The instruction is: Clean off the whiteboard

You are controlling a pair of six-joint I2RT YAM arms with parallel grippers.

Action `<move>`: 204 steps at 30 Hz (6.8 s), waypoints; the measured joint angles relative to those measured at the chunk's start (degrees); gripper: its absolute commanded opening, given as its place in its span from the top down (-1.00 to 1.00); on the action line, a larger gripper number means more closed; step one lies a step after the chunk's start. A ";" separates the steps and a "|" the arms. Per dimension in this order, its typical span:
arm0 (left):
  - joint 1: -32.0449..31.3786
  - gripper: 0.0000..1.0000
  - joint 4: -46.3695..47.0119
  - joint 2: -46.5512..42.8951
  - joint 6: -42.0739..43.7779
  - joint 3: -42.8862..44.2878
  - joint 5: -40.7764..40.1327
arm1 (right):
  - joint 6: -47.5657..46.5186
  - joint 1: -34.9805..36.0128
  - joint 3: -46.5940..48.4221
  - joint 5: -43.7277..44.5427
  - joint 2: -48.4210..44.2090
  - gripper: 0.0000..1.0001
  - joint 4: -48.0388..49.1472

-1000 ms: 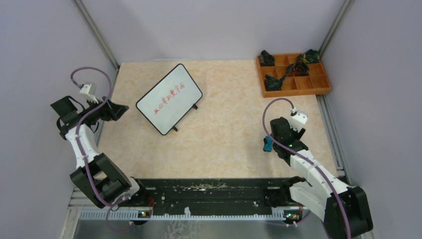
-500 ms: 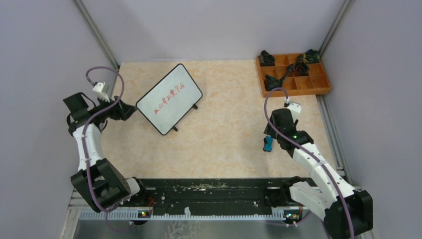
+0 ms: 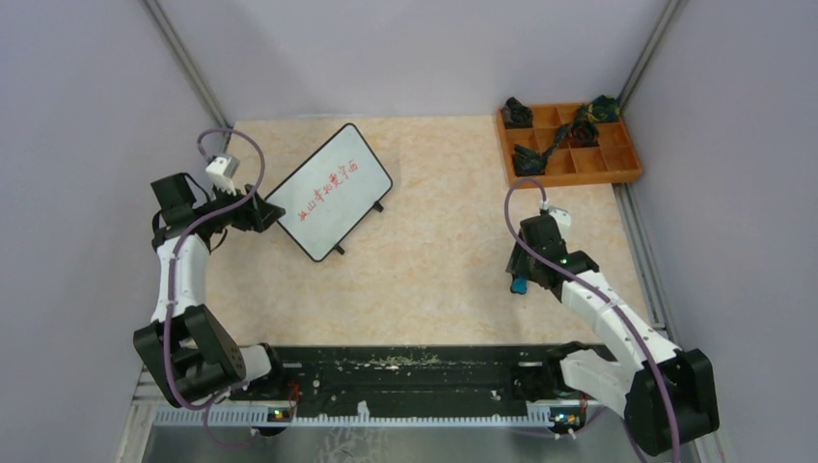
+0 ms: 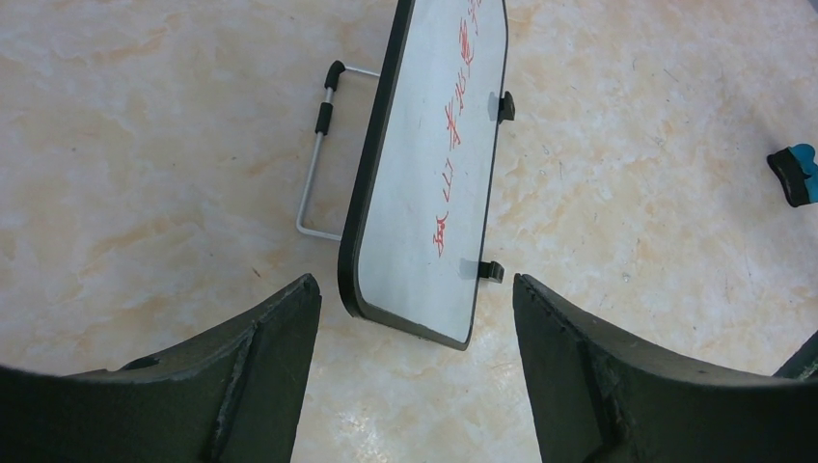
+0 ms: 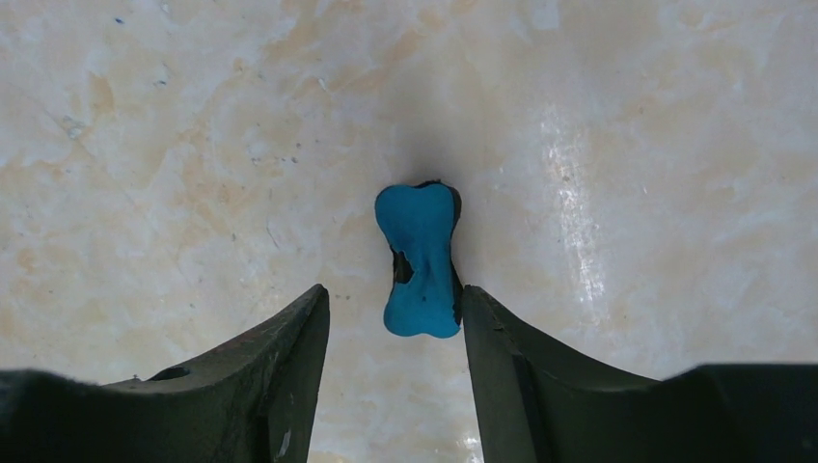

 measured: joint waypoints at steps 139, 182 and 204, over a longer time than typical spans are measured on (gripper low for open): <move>-1.92 1.00 -7.06 11.17 2.32 9.64 3.41 | -27.54 18.08 62.03 -24.50 69.61 1.00 45.07; -1.14 1.00 -9.99 12.33 4.52 10.58 3.76 | -32.85 37.88 53.55 -21.40 70.58 1.00 64.81; -1.29 1.00 -11.28 12.72 5.92 11.34 3.82 | -33.86 27.52 56.76 -19.85 71.28 1.00 62.40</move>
